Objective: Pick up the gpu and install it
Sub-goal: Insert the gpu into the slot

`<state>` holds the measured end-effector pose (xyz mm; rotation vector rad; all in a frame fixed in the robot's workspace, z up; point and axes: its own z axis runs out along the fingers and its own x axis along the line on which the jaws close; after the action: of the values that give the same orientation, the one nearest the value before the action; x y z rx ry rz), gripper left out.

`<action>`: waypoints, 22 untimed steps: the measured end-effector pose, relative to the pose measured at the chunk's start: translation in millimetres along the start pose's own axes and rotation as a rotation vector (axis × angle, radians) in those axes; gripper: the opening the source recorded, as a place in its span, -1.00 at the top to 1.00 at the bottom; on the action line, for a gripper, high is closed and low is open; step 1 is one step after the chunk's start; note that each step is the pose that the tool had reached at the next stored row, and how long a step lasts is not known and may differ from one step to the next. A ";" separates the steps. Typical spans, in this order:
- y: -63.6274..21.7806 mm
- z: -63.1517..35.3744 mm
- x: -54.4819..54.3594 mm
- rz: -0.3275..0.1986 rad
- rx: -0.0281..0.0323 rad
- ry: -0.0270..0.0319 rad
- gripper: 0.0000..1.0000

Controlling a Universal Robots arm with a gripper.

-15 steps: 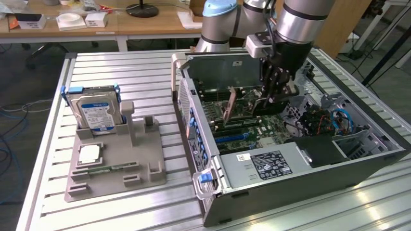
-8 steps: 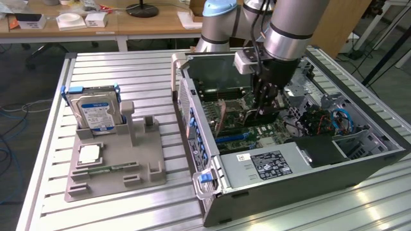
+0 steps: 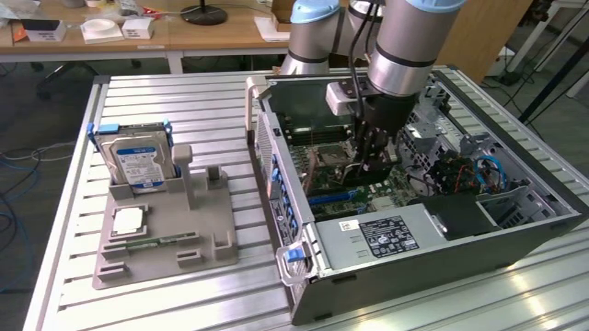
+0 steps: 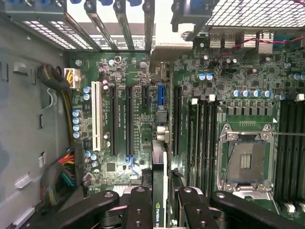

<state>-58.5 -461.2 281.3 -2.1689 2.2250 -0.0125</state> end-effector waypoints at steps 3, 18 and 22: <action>0.0 0.3 0.0 0.000 -0.0002 0.0004 0.48; 7.0 9.2 0.3 0.000 0.0001 0.0002 0.48; 13.4 14.8 0.6 0.000 0.0000 0.0003 0.48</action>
<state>-71.5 -461.2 266.1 -2.1691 2.2251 -0.0128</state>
